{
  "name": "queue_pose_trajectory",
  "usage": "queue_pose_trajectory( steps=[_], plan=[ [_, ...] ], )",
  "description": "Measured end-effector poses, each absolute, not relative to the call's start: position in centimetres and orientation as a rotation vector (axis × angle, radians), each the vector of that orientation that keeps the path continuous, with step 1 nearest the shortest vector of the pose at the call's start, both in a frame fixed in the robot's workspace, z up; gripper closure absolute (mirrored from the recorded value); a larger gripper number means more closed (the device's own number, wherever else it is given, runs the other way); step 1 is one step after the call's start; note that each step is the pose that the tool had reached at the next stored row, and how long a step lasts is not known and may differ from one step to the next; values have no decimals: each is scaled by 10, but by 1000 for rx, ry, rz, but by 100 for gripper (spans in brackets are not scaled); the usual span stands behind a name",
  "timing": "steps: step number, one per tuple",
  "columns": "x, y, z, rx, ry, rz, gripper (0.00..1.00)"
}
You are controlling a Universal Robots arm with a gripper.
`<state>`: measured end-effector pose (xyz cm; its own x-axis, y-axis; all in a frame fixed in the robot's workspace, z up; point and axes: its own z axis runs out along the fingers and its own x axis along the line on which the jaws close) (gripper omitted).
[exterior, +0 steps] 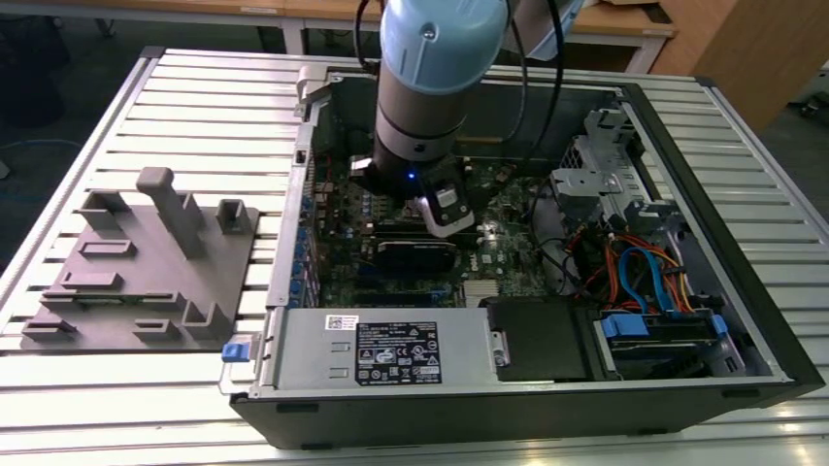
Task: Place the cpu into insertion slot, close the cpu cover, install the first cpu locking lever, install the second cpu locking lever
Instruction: 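Install the second cpu locking lever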
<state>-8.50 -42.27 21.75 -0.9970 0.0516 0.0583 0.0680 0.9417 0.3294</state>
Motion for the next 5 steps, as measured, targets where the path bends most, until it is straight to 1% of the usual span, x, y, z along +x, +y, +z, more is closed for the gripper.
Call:
queue_pose_trajectory(
  steps=[5],
  plan=[
    [-85, -423, 218, -94, -3047, -519, 90]
  ],
)
